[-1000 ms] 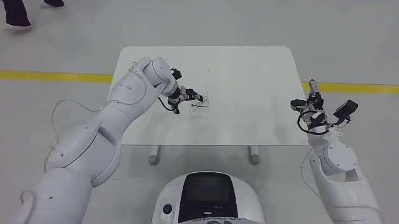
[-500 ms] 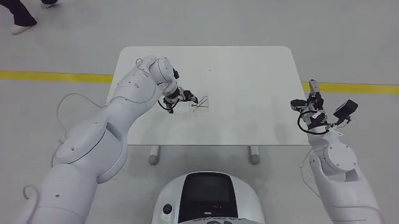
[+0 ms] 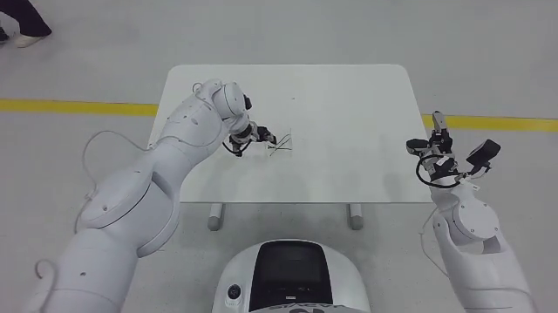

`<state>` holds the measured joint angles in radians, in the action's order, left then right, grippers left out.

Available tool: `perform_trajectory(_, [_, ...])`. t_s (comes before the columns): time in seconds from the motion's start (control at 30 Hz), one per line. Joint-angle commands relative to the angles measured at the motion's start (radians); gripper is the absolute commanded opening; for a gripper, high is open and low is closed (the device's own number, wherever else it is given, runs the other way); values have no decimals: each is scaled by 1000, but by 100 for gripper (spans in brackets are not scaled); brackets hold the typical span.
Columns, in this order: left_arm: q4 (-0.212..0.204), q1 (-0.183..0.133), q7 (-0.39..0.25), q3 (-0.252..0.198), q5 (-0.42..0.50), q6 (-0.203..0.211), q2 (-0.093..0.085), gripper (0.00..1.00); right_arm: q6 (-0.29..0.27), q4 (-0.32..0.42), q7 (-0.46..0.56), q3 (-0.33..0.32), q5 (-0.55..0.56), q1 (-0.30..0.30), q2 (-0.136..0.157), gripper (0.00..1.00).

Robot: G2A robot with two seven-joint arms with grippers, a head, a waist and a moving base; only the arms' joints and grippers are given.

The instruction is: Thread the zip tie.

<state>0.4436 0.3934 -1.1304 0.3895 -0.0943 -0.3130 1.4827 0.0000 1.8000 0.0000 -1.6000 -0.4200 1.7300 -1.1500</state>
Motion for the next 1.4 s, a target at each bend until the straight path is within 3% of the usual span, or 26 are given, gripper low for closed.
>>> perform_trajectory(0.0, [-13, -3, 8, -4, -5, 5, 5, 95, 0, 0, 0, 0, 0, 0, 0, 100])
perform_trajectory(0.13, [-38, -7, 20, -8, -4, 31, 15, 68, 0, 0, 0, 0, 0, 0, 0, 100])
perform_trajectory(0.2, [-49, -8, 26, -11, -4, 42, 22, 61, 0, 0, 0, 0, 0, 0, 0, 100])
perform_trajectory(0.23, [-52, -8, 30, -13, -4, 46, 25, 50, 0, 0, 0, 0, 0, 0, 0, 100])
perform_trajectory(0.3, [-58, -8, 36, -17, -6, 52, 32, 45, 0, 0, 0, 0, 0, 0, 0, 100])
perform_trajectory(0.7, [-118, -17, 57, -34, -6, 76, 77, 37, 0, 0, 0, 0, 0, 0, 0, 100])
perform_trajectory(1.0, [-160, -14, 97, -41, 2, 124, 108, 34, 0, 0, 0, 0, 0, 0, 0, 100])
perform_trajectory(1.37, [-222, -13, 106, -49, 6, 152, 138, 30, 0, 0, 0, 0, 0, 0, 0, 100])
